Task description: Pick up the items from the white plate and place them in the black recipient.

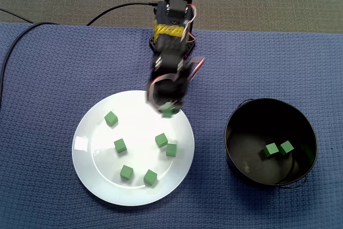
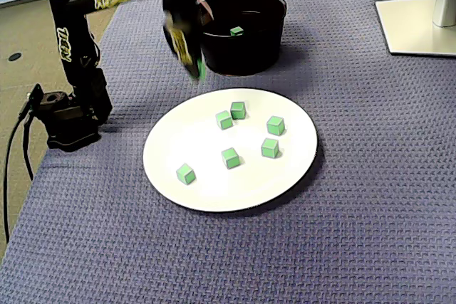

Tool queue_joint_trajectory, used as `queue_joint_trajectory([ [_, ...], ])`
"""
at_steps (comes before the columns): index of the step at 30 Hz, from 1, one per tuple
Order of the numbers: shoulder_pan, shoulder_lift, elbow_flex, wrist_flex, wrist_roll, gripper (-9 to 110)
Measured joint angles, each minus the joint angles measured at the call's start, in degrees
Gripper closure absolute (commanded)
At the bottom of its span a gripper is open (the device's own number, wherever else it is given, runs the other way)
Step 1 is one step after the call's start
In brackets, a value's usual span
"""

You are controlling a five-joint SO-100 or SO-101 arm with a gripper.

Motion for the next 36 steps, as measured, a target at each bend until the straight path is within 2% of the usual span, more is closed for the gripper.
queue_joint_trajectory([
  [4,-10.4,1.6,-13.3,-3.2,21.4,101],
  [10,-23.3,1.6,-13.8,-19.0,49.9,102],
  [13,-30.0,-2.8,-13.5,-22.9,57.2,102],
  [18,-36.8,-14.4,-13.5,-27.4,62.1,101],
  [19,-37.4,-16.4,-13.4,-28.1,62.5,98],
  [21,-38.4,-19.4,-13.4,-28.7,63.0,82],
  [22,-38.8,-20.0,-13.4,-28.7,63.0,77],
  [27,-38.9,-19.8,-13.5,-25.4,59.8,77],
  [30,-37.9,-17.0,-14.9,-18.6,51.1,79],
  [36,-27.8,-7.7,-16.3,-1.1,22.7,83],
])
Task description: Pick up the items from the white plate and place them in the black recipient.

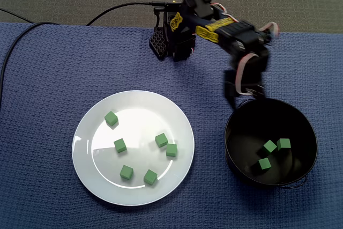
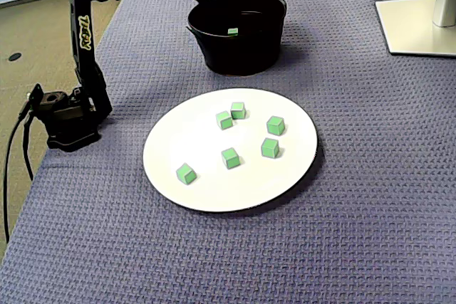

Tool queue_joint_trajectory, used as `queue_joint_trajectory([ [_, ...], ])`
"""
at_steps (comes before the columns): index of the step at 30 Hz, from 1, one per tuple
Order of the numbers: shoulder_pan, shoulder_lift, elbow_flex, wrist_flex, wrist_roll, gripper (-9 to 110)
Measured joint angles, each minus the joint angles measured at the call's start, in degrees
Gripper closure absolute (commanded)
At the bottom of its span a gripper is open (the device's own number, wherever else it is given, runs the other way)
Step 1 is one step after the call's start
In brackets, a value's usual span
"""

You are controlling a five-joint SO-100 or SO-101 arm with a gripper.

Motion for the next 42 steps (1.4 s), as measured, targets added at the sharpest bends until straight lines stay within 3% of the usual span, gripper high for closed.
queue_joint_trajectory([
  [6,16.2,5.4,8.7,4.9,-26.0,86],
  [12,25.8,5.0,19.5,2.6,-40.0,80],
  [33,32.4,-6.2,37.4,-31.6,-45.4,77],
  [42,32.7,-9.0,41.5,-39.9,-45.5,79],
])
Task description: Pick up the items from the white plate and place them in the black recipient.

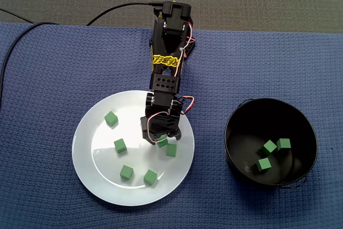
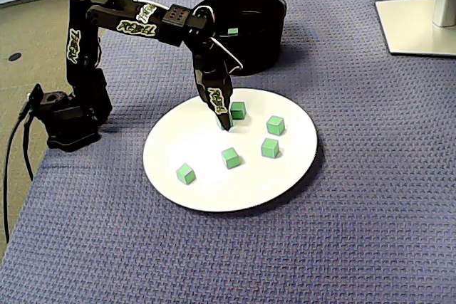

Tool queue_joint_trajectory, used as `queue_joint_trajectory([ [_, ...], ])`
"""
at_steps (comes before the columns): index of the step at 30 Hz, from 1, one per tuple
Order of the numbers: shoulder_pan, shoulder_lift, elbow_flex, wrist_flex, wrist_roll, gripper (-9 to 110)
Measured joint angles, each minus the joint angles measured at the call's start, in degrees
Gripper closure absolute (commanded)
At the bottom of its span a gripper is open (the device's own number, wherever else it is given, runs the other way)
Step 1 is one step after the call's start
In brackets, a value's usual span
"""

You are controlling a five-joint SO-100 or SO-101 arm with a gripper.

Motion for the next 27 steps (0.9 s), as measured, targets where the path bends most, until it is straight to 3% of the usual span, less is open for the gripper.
queue_joint_trajectory([
  [8,0.4,-0.4,1.1,-3.4,1.0,102],
  [14,-0.2,-0.4,1.6,-2.7,4.0,102],
  [21,-1.3,1.5,-6.8,18.7,9.6,102],
  [27,-5.4,12.6,-27.6,40.1,25.0,102],
])
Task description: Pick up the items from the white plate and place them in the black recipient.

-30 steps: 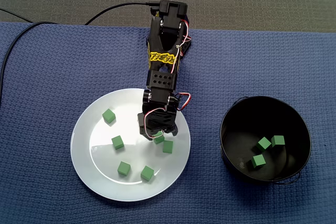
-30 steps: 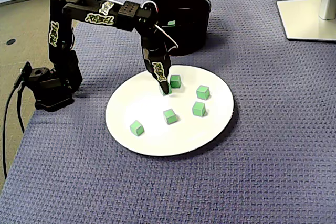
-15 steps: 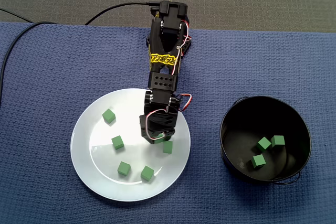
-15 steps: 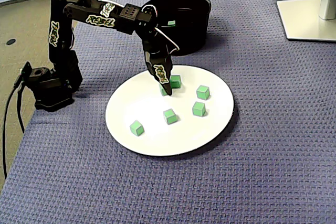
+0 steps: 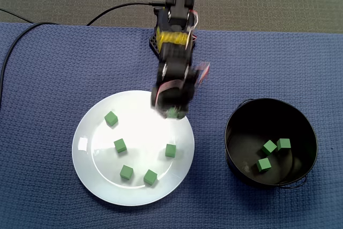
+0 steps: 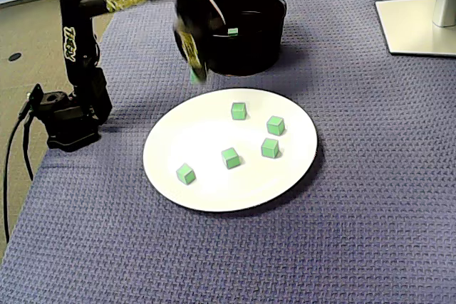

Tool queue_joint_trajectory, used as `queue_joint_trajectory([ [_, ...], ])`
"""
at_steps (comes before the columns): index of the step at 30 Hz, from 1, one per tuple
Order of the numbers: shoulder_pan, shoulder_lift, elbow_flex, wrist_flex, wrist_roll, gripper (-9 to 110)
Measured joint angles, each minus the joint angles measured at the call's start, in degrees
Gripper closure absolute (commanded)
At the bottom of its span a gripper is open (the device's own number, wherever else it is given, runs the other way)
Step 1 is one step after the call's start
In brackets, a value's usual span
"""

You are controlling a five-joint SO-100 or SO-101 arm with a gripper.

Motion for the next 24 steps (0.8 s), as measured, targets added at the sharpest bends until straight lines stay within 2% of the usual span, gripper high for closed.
queue_joint_trajectory([
  [5,-8.1,8.2,-13.6,-2.4,27.3,102],
  [11,-19.2,10.1,-7.0,-20.2,56.2,102],
  [14,-25.8,6.7,-1.4,-29.6,63.3,102],
  [18,-29.9,-0.5,4.1,-38.5,67.1,102],
  [19,-30.4,-1.7,5.3,-39.9,67.9,98],
  [22,-31.8,-2.5,8.5,-42.6,69.7,69],
  [24,-31.9,-2.5,9.8,-42.8,70.7,61],
])
